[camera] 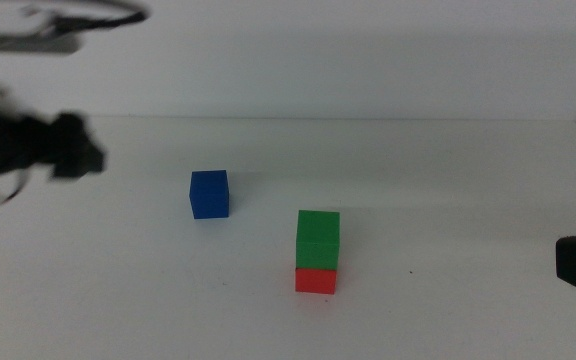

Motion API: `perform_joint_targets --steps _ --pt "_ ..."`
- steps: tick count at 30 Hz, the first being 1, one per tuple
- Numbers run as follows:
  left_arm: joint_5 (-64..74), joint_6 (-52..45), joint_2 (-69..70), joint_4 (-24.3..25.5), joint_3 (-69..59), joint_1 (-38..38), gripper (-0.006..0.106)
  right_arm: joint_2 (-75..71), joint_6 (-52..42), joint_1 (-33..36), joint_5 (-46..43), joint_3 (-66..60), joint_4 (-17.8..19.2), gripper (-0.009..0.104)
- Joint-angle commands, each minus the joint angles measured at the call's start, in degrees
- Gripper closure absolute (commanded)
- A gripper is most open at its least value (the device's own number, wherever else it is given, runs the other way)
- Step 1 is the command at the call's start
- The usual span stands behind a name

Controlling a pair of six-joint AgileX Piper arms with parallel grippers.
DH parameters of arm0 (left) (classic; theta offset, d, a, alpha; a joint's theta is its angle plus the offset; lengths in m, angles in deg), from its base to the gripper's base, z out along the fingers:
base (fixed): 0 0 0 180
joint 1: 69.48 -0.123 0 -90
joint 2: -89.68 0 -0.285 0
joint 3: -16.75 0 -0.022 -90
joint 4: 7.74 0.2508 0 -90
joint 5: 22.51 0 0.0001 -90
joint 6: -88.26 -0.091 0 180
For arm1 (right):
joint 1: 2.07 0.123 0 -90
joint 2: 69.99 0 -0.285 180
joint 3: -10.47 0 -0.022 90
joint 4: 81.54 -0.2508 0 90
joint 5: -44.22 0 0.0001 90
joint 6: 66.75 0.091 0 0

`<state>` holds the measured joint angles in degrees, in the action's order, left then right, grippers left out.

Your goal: Stack red cubes first, then green, then blue cubes in a specific spot.

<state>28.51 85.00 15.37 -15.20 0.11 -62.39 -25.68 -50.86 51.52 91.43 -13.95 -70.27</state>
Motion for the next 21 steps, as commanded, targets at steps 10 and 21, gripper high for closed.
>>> perform_joint_targets --steps 10,21 --pt "7.4 23.2 -36.0 8.4 30.2 10.1 0.007 -0.2 -0.1 0.2 -0.7 -0.2 0.4 0.002" --pt "6.5 21.1 -53.4 6.7 39.6 10.1 0.007 -0.2 -0.1 0.2 -0.7 -0.2 0.4 0.002"
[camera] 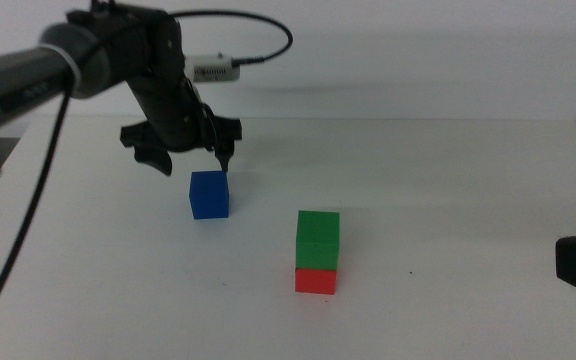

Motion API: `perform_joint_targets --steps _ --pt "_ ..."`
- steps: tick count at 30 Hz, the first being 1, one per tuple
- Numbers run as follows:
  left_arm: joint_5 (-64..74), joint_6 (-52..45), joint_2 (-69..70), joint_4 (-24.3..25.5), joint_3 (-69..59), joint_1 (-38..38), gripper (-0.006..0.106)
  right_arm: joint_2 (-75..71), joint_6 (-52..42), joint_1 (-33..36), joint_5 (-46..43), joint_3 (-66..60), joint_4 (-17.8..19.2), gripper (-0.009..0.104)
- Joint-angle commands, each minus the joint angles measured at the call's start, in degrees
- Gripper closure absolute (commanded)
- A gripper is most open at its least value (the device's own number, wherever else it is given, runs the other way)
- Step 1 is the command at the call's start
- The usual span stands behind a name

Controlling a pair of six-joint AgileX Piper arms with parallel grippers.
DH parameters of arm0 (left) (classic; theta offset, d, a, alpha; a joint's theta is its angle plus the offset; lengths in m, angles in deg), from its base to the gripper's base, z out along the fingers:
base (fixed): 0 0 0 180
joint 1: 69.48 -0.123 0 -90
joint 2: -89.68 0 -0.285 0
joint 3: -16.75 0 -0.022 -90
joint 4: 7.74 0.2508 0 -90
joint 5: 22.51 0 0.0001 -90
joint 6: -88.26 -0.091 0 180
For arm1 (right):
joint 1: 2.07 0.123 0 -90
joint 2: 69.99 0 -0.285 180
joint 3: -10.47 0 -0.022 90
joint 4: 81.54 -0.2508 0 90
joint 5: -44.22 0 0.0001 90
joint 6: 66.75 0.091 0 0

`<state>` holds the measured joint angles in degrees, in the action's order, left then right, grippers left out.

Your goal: Stack red cubes first, then green, then blue cubes in a specific spot.

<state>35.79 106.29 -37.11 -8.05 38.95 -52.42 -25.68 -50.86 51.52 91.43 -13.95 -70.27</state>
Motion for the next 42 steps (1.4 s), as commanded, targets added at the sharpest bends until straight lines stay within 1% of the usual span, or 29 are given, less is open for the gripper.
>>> perform_joint_targets --steps 1,6,10,12,13,15,17,18,22,24,25,28,29,31,34,37,42 --pt "-1.3 -0.6 -1.9 -0.4 0.7 0.1 0.007 -0.2 -0.1 0.2 -0.7 -0.2 0.4 0.002" --pt "-4.7 -1.1 -6.1 -0.7 0.7 0.1 0.007 -0.2 -0.1 0.2 -0.7 -0.2 0.4 0.002" --pt "-6.3 -4.8 -7.9 -3.3 0.7 0.1 0.007 -0.2 -0.1 0.2 -0.7 -0.2 0.4 0.002" --pt "-7.2 -6.3 -8.0 -5.3 0.7 0.1 0.01 -0.2 -0.1 0.2 -0.7 -0.2 0.4 0.002" --pt "-7.2 -6.3 -8.0 -5.8 0.7 0.1 0.014 -0.2 -0.1 0.2 -0.7 -0.2 0.4 0.002" --pt "-6.1 -5.8 -7.5 -5.8 0.7 0.1 0.026 -0.2 -0.1 0.2 -0.7 -0.2 0.4 0.002" --pt "-2.6 -4.2 -6.8 -4.7 0.7 0.1 0.043 -0.2 -0.1 0.2 -0.7 -0.2 0.4 0.002" --pt "-0.2 -3.2 -5.9 -4.1 0.6 0.1 0.052 -0.2 -0.1 0.2 -0.7 -0.2 0.4 0.002" --pt "4.3 -0.5 0.8 -4.1 -3.0 1.1 0.086 -0.2 -0.1 0.2 -0.7 -0.2 0.4 0.002" --pt "4.5 2.5 6.3 -2.5 -6.8 2.8 0.099 -0.2 -0.1 0.2 -0.7 -0.2 0.4 0.002" --pt "4.5 4.8 9.9 -1.0 -9.2 4.2 0.102 -0.2 -0.1 0.2 -0.7 -0.2 0.4 0.002" --pt "5.8 15.0 20.4 5.2 -13.9 10.1 0.102 -0.2 -0.1 0.2 -0.7 -0.2 0.4 0.002" --pt "5.9 17.3 22.9 7.4 -14.1 12.7 0.102 -0.2 -0.1 0.2 -0.7 -0.2 0.4 0.002" --pt "6.2 19.5 25.3 9.5 -13.4 17.2 0.102 -0.2 -0.1 0.2 -0.7 -0.2 0.4 0.002" --pt "6.3 21.3 25.0 9.6 -10.9 22.9 0.102 -0.2 -0.1 0.2 -0.7 -0.2 0.4 0.002" --pt "6.5 22.6 22.5 9.7 -8.4 26.5 0.102 -0.2 -0.1 0.2 -0.7 -0.2 0.4 0.002" --pt "8.1 22.7 17.3 9.1 -6.1 28.0 0.102 -0.2 -0.1 0.2 -0.7 -0.2 0.4 0.002"
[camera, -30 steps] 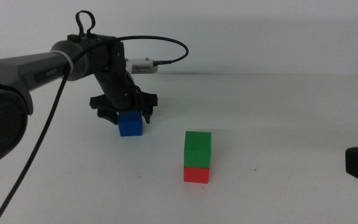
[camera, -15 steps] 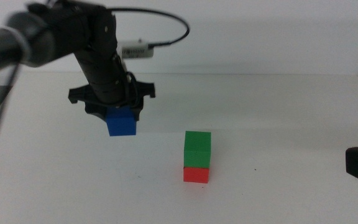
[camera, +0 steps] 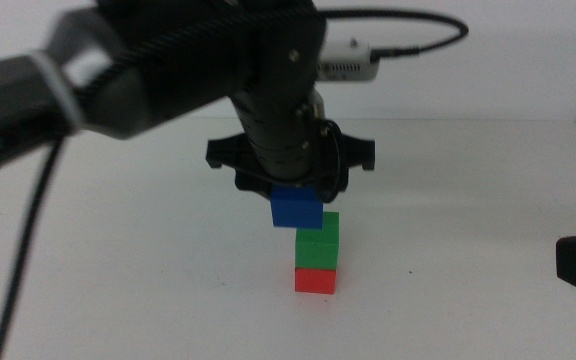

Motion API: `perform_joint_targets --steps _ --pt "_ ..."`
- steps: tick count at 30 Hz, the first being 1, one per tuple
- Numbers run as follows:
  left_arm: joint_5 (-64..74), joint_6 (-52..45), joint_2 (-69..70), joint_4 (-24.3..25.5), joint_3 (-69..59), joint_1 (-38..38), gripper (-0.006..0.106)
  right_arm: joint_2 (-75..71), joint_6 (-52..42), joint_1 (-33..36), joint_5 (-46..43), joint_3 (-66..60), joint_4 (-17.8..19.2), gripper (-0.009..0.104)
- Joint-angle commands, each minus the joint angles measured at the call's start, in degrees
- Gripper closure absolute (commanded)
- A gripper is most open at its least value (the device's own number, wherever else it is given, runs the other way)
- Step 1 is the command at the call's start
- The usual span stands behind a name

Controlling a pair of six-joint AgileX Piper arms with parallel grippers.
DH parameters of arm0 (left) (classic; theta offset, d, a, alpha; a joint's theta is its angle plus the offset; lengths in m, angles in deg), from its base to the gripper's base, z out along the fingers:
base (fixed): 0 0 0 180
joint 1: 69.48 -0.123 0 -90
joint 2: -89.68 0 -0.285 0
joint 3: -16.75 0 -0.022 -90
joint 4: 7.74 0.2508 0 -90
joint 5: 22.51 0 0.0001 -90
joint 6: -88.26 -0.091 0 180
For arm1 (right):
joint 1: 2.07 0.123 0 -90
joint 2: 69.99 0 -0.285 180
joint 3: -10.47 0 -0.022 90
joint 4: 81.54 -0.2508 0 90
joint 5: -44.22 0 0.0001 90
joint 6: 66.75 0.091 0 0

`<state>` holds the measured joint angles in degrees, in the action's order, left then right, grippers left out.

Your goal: Stack red cubes first, then green, then blue cubes in a specific spot.

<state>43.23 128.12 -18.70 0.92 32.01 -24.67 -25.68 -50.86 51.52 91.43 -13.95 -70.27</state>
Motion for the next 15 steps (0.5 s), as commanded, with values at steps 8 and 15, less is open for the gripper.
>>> perform_joint_targets --steps 8,15 --pt "-0.6 1.0 -7.3 -0.6 4.5 0.3 0.102 -0.2 -0.1 0.2 -0.7 -0.2 0.4 0.002" --pt "3.8 0.8 -11.1 -1.1 11.3 0.3 0.102 -0.2 -0.1 0.2 -0.7 -0.2 0.4 0.002"
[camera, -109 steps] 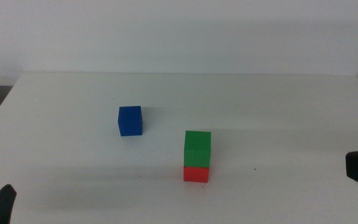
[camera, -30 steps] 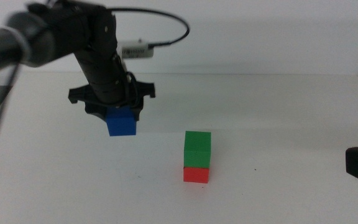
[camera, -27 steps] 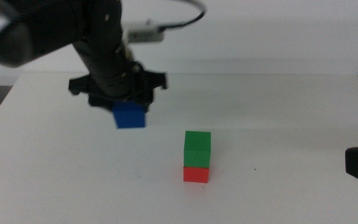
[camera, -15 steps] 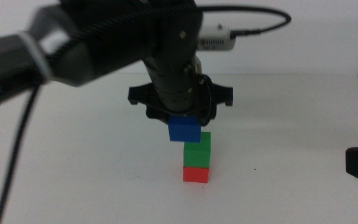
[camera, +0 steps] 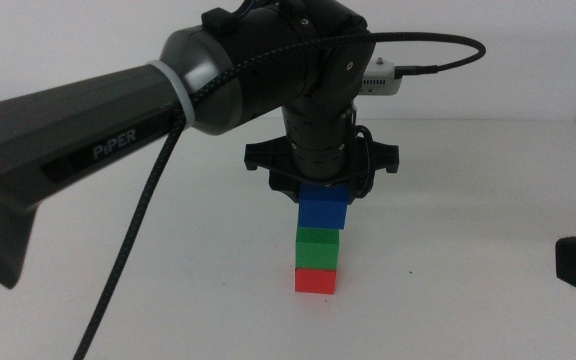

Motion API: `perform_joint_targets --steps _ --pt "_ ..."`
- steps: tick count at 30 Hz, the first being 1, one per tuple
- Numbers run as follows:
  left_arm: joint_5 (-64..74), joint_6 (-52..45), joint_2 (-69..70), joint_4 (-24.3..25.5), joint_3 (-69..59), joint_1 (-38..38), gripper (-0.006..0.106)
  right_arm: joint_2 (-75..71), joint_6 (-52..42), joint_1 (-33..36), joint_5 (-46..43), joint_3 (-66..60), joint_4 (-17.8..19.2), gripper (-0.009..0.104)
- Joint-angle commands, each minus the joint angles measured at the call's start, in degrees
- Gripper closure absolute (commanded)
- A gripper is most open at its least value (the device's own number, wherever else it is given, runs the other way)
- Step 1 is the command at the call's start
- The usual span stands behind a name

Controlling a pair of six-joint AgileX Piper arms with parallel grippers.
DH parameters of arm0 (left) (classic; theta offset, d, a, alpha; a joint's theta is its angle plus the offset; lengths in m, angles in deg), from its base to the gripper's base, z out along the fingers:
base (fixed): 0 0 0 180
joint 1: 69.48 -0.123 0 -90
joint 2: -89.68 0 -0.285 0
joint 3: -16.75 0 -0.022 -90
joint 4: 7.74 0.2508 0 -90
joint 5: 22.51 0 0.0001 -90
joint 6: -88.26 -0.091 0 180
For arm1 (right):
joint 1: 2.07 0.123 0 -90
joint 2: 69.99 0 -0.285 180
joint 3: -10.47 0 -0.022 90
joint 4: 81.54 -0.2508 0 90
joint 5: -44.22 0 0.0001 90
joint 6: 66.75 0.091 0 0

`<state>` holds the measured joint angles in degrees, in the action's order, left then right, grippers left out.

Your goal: Stack red cubes first, then green, then blue cubes in a specific spot.

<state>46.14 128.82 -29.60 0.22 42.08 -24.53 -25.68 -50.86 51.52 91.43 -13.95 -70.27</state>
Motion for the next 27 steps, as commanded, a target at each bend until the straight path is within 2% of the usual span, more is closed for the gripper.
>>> perform_joint_targets --steps 1,27 --pt "0.7 0.1 -0.5 -0.7 1.2 0.1 0.102 -0.2 -0.1 0.2 -0.7 -0.2 0.4 0.002" --pt "1.3 0.2 -3.4 -3.9 1.1 -1.5 0.101 -0.2 -0.1 0.2 -0.7 -0.2 0.4 0.002"
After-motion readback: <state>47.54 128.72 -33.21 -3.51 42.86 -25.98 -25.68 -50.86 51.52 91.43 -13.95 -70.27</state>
